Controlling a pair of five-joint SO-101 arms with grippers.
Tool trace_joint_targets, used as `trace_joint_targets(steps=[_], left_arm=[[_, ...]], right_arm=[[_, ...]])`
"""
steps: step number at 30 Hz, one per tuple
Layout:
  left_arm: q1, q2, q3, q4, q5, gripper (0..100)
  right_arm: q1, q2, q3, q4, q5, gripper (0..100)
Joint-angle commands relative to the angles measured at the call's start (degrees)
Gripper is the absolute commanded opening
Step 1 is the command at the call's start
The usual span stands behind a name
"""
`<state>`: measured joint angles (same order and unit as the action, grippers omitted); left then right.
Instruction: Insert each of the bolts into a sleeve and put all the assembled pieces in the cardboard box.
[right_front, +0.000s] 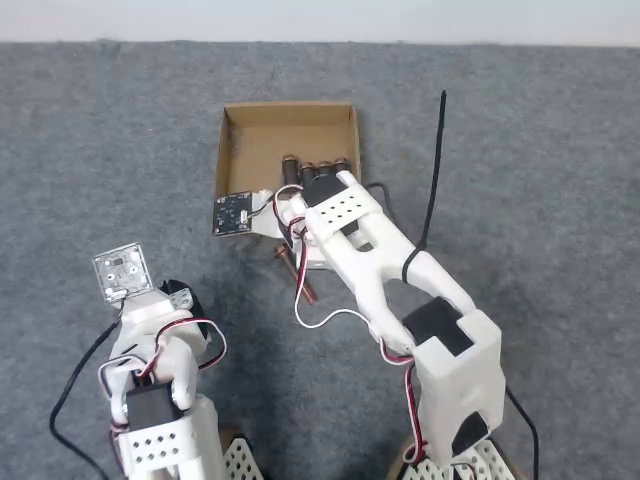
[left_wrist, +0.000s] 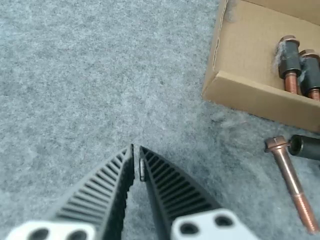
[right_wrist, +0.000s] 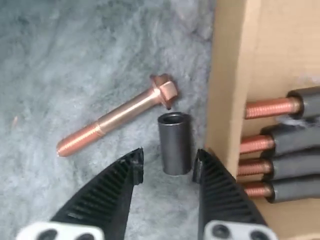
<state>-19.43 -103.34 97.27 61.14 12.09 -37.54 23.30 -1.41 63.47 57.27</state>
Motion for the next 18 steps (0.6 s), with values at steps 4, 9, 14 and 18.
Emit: trace_joint_targets(steps=[4,9,14,18], left_arm=[[0.00,-1.14,-0.75,1.67,-5.98,1],[0.00,-1.14,-0.75,1.76,-6.77,1],[0.00,-1.14,-0.75,1.85,-6.86,1],[0.00,-1.14,-0.75,1.85,-6.86,1]], right_arm=[[1.98,2.77,-1.93,-1.45,1.23,14.8],[1.98,5.41,-2.55,-1.10,3.60,10.0],[2.07,5.76,-2.55,-1.10,3.34,9.0],[2.07,5.41,-2.46,-1.10,2.81,3.3]])
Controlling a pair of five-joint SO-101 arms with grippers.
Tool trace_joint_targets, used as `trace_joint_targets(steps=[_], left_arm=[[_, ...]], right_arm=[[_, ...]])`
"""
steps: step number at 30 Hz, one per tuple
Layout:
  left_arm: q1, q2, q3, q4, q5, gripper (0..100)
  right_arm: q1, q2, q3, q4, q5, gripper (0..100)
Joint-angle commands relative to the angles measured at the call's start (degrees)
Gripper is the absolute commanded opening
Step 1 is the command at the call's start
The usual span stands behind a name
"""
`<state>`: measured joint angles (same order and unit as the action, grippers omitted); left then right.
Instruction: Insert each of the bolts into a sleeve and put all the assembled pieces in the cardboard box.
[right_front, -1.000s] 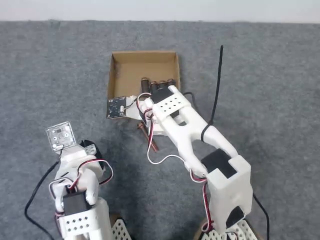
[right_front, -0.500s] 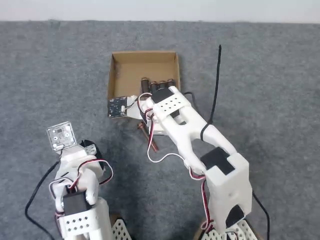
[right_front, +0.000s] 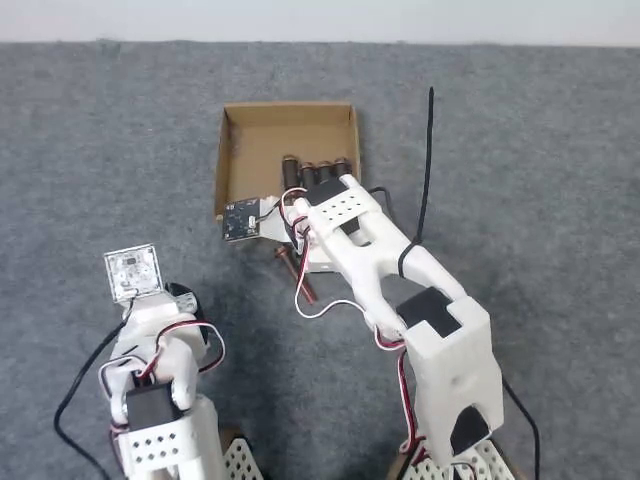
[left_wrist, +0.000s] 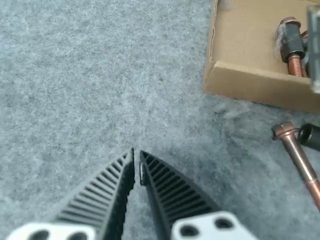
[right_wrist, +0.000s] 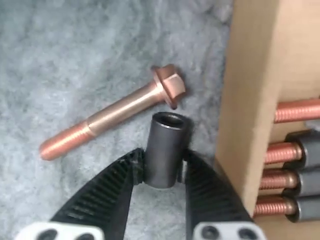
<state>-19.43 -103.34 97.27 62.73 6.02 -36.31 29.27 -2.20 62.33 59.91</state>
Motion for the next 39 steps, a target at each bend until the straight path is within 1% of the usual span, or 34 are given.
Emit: trace_joint_targets(steps=[1,6,13,21,29,33,37,39], left_arm=[[0.00,-1.14,-0.75,0.18,-0.79,1],[0.00,-1.14,-0.75,0.18,-0.79,1],[0.00,-1.14,-0.75,0.00,-0.79,1],[0.00,-1.14,-0.75,0.00,-0.79,1],[0.00,-1.14,-0.75,0.00,-0.79,1],[0.00,-1.14,-0.75,-0.09,-0.79,1],[0.09,-1.14,-0.75,-0.09,-0.79,1],[0.18,-1.14,-0.75,-0.44,-0.79,1]], right_arm=[[1.10,-0.66,-1.76,0.13,-1.14,1.0],[2.59,-3.82,-1.58,0.22,-8.18,0.6],[4.70,-12.62,0.79,5.76,-19.43,0.6],[8.92,-26.07,13.54,5.76,-32.79,0.6],[12.53,-41.36,30.42,5.23,-40.26,0.6],[18.77,-45.49,37.54,3.47,-44.04,0.6],[27.47,-48.04,45.54,-2.77,-46.51,0.6],[31.60,-49.01,48.62,-5.05,-46.51,0.6]])
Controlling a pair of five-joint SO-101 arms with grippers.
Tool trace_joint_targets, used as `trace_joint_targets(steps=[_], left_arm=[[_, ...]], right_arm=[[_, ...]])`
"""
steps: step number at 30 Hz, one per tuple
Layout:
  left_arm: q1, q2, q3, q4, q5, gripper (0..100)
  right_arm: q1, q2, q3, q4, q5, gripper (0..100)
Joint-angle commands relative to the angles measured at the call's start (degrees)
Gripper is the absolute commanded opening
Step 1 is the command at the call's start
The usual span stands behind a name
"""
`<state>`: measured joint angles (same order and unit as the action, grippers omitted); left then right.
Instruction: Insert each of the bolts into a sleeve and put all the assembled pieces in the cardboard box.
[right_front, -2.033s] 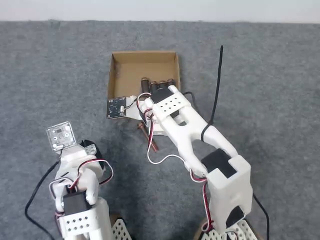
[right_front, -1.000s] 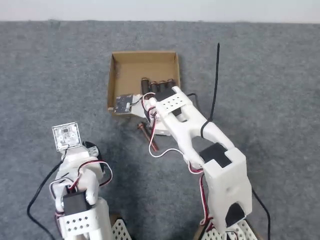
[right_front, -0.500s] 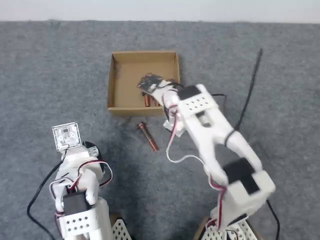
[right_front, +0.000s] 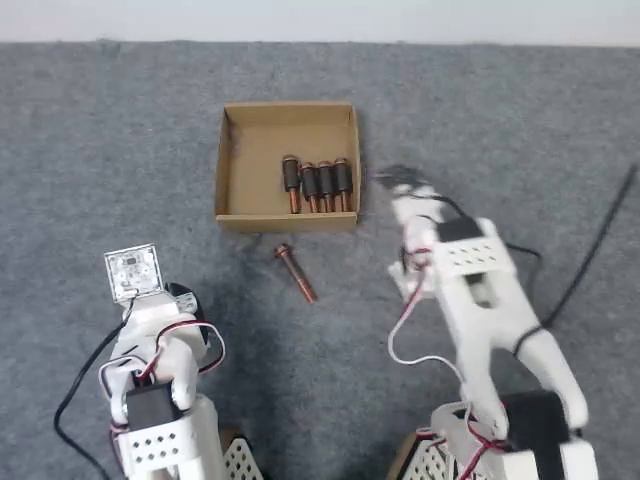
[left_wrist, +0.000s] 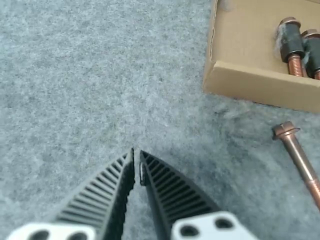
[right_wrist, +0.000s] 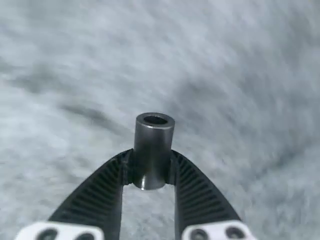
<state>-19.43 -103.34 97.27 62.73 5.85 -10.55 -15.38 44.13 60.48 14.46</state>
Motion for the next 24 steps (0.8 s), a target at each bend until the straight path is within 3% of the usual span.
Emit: trace_joint_targets(steps=[1,12,17,24], left_arm=[[0.70,-1.14,-0.75,-0.88,-0.44,1],[17.67,-1.14,-0.84,-1.14,-0.18,1],[19.25,-1.05,-4.18,-2.02,4.66,1],[21.80,-1.05,-12.97,4.92,4.84,1]], right_arm=[[7.60,-4.70,3.52,-3.91,-1.05,0.6],[19.03,-8.40,11.60,-10.68,-0.70,0.6],[20.79,-8.22,12.66,-12.44,-0.79,0.6],[20.53,-8.13,12.75,-12.53,-0.79,0.6]])
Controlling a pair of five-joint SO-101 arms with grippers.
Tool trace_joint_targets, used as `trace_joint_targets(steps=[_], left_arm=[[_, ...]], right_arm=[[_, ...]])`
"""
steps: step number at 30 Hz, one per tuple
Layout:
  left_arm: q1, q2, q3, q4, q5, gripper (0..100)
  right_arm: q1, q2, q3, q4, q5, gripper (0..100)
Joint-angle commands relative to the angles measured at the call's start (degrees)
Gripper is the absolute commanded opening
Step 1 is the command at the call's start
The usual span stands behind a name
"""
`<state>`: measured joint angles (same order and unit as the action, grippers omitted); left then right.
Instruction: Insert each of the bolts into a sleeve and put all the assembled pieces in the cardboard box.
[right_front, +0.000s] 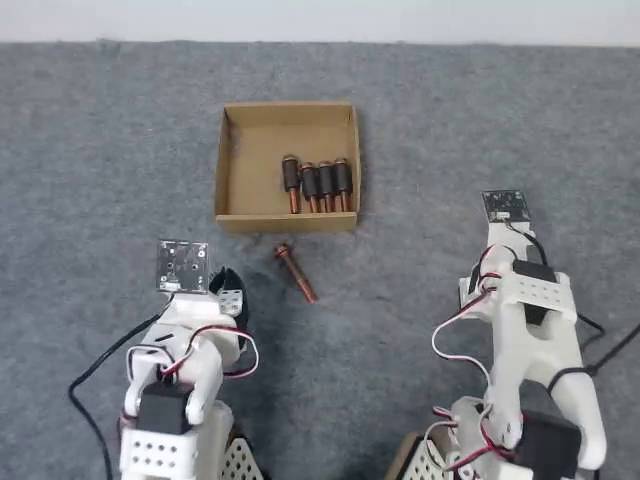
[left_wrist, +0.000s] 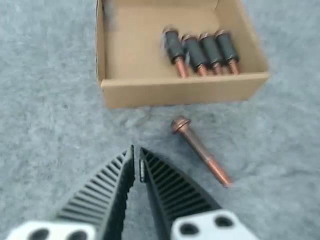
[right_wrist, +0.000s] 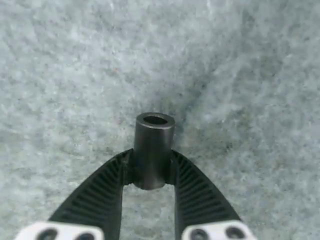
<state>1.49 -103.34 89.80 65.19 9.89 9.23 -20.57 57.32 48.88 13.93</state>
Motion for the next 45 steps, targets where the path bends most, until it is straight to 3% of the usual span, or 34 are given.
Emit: trace_joint_targets(steps=[1,8,21,27,35,45], left_arm=[[0.88,-1.05,-6.29,3.08,0.79,1],[0.35,3.43,-11.82,3.60,0.53,1],[0.88,47.65,-41.80,7.56,1.23,1],[1.58,64.44,-47.78,7.12,12.31,1],[11.16,79.38,-54.20,6.24,23.30,1],[14.15,91.25,-55.43,-2.11,30.86,2]], right_arm=[[0.75,-2.95,-0.26,-0.92,-0.26,0.6],[0.66,-2.95,0.09,-0.92,-0.18,0.6],[0.57,-2.95,0.26,-1.54,-0.18,0.6],[0.57,-2.95,1.23,-3.21,-0.18,0.6],[0.57,-2.95,1.23,-3.30,-0.18,0.6],[0.57,-2.95,1.23,-3.30,-0.09,0.6]])
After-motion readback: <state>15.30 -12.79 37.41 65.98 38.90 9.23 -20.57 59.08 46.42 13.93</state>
